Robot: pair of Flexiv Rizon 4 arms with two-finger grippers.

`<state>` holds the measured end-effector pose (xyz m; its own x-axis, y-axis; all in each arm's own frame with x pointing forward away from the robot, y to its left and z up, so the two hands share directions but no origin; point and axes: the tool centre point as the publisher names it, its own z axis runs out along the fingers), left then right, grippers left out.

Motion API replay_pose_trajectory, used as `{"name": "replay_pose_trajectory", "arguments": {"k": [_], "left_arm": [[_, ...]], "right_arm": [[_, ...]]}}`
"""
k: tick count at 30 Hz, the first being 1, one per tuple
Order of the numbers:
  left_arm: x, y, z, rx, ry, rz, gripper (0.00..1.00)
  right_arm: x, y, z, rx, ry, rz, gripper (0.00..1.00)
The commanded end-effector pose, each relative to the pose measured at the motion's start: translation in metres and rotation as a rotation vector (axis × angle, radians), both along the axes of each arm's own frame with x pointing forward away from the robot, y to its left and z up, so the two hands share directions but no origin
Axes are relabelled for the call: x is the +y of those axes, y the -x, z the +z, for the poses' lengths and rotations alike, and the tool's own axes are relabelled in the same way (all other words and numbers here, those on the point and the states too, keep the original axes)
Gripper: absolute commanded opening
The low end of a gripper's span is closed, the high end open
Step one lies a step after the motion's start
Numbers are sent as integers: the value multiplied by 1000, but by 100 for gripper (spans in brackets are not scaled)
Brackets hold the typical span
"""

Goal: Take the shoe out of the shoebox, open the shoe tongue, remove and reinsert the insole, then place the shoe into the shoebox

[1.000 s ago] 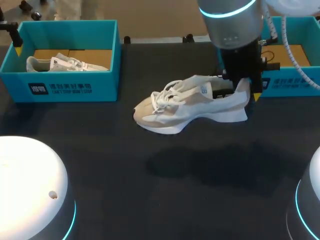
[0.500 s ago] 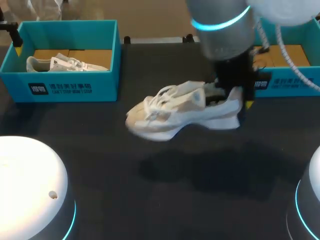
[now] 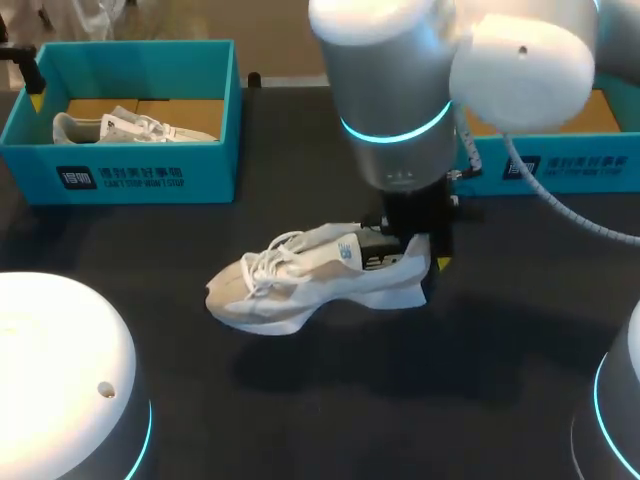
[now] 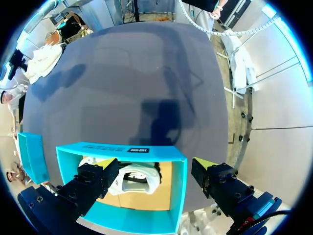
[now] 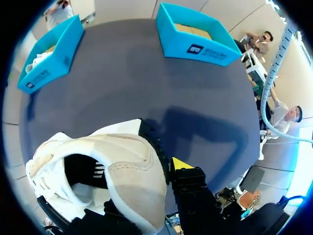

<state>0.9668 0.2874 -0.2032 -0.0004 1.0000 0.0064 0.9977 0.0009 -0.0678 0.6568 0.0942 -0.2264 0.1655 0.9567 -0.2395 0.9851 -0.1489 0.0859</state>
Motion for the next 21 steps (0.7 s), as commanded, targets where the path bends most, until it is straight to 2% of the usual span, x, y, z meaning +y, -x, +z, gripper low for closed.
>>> {"name": "replay_pose_trajectory", "arguments": {"k": [1, 9, 16, 21], "left_arm": [[0, 0, 0, -1, -2, -1, 100], [0, 0, 0, -1, -2, -1, 100], [0, 0, 0, -1, -2, -1, 100], [0, 0, 0, -1, -2, -1, 100]], "right_arm": [[16, 9, 0, -37, 17, -102, 0], [16, 9, 0, -37, 17, -102, 0], [44, 13, -65, 34, 3, -58, 0], [48, 12, -83, 38, -31, -46, 0]]}}
